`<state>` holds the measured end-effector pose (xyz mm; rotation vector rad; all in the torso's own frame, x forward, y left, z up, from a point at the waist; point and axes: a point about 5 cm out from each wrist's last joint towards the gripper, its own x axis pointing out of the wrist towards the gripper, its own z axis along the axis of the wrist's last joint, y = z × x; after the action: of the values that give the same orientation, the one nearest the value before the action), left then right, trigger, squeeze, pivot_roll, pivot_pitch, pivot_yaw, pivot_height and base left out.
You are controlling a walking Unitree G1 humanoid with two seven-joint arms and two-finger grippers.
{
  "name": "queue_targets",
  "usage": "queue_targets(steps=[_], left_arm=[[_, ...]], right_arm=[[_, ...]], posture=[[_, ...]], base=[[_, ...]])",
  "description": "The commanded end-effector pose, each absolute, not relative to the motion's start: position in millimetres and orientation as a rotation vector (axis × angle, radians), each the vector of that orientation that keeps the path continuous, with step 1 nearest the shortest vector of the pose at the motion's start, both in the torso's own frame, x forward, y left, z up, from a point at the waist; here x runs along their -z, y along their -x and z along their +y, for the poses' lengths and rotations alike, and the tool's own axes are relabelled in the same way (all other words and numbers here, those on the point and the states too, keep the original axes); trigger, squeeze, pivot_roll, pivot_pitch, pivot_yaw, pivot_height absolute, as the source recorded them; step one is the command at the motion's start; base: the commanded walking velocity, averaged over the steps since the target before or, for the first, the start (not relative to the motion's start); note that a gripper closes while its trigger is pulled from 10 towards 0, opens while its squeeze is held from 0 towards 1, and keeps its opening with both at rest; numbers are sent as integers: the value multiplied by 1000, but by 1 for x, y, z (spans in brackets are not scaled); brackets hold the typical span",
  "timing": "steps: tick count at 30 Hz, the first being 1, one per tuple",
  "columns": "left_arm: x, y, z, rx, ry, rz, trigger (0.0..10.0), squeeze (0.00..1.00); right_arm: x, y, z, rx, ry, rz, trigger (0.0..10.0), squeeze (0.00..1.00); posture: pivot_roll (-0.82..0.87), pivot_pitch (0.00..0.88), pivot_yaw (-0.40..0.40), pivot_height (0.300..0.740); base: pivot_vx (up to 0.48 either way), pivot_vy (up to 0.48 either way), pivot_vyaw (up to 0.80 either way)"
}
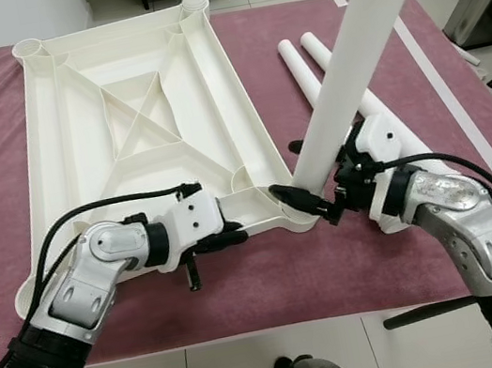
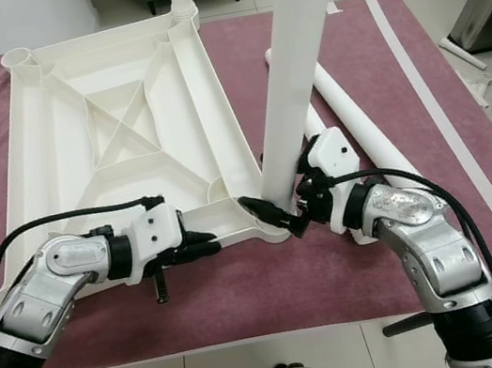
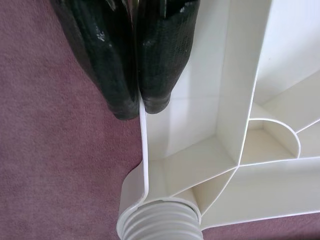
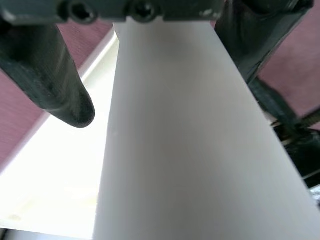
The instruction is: Building children table
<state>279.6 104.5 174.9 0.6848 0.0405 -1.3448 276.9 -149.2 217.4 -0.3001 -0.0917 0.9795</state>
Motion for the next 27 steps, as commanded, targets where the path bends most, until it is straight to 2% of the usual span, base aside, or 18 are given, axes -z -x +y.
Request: queue_targets(steps=[1,6,19,20,22,23,25,26,27], left_arm=[[-173,-272,108,1438,-713,69,10000,0],[-177,-266,120,1481,-760,78,10000,0],[-178,-263,131,1489,-773,96,10000,0],[-180,-263,132,1484,-768,91,10000,0],[-180,-264,132,1483,-766,89,10000,0],[-181,-264,131,1481,-757,84,10000,0],[-182,-264,131,1479,-751,81,10000,0],[-182,-264,130,1474,-745,76,10000,0],[-182,-265,129,1465,-734,70,10000,0]], right_arm=[[-215,-276,-147,-1016,288,-78,10000,0],[-216,-270,-130,-1188,271,-62,10000,0],[-214,-278,-116,-1270,277,-64,10000,0],[-211,-280,-113,-1281,278,-58,7137,0],[-210,-280,-112,-1286,278,-55,7137,0],[-209,-281,-111,-1290,278,-53,8431,0],[-208,-281,-110,-1294,278,-51,8431,0],[-208,-281,-109,-1295,279,-51,10000,0],[-207,-281,-108,-1294,278,-52,10000,0]], posture=[[52,167,-13,740],[60,161,-27,740],[74,153,-46,740],[78,150,-52,740],[79,150,-52,740],[80,149,-53,740],[80,149,-53,740],[81,147,-52,740],[82,147,-51,740]], base=[[0,0,0],[0,0,0],[0,0,0],[0,0,0],[0,0,0],[0,0,0],[0,0,0],[0,0,0],[0,0,0]])
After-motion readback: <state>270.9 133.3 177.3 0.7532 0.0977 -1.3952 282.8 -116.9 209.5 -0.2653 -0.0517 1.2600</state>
